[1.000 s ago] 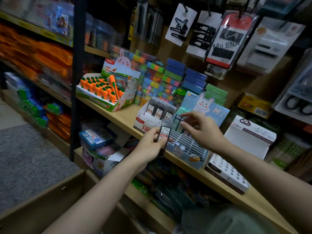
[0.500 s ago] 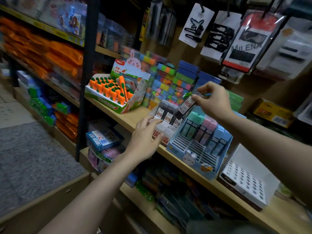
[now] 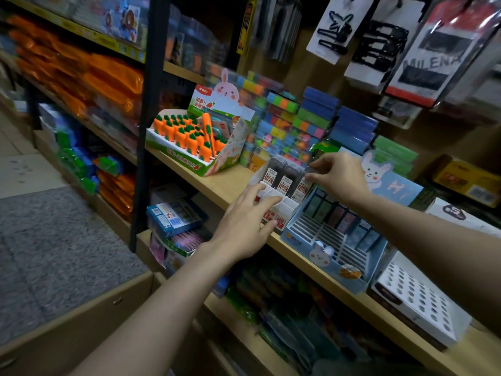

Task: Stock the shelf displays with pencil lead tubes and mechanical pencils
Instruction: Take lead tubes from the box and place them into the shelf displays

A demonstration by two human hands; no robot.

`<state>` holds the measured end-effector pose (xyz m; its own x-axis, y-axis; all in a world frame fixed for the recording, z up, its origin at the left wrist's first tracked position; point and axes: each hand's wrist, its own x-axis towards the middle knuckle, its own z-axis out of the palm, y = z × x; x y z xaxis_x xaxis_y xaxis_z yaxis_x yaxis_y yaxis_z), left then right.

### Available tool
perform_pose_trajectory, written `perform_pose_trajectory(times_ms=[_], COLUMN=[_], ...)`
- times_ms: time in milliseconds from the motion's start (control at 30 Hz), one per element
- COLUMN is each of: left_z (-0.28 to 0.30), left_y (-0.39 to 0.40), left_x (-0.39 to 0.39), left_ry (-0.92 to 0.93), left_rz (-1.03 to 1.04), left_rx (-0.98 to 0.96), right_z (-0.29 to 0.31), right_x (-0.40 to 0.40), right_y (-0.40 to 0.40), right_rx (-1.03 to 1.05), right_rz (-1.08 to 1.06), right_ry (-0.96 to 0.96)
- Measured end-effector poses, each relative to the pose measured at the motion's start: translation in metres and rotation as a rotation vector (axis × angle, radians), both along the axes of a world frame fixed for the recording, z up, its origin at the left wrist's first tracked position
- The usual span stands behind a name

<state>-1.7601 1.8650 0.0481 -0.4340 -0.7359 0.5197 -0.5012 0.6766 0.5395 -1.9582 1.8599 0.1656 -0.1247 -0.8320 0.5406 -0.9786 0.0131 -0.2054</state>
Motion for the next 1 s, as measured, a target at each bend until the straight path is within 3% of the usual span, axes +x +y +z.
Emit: perform_pose_trajectory(times_ms=[267, 567, 667, 767, 900, 1000], left_z=[-0.003, -0.008, -0.027, -0.061, -0.122, -0.168], left_y=[0.002, 0.036, 0.048, 0.066, 0.11, 0.141], left_x=[0.001, 0.027, 0.052, 0.087, 0.148, 0.177], left_ry=[-0.119, 0.116, 0.161, 0.212, 0.21, 0.282], left_rz=[-0.036, -0.084, -0.033, 0.097, 0.42, 0.661], left_rx=[0.05, 0.056, 0.232, 0.499, 0.872, 1.006], right_z=[-0.016, -0.039, -0.072, -0.105, -0.157, -0.205], right_x=[0.006, 0.031, 0.051, 0.081, 0.124, 0.154], right_y=[0.008, 0.092, 0.125, 0.14, 0.136, 0.132], right_rx=[0.023, -0.094, 0.05, 0.341, 0.614, 0.768], right_rz=[-0.041, 0.266, 0.531, 0.704, 0.798, 0.761], right_ry=[0.228, -0.211, -0.074, 0.065, 0.133, 0.038])
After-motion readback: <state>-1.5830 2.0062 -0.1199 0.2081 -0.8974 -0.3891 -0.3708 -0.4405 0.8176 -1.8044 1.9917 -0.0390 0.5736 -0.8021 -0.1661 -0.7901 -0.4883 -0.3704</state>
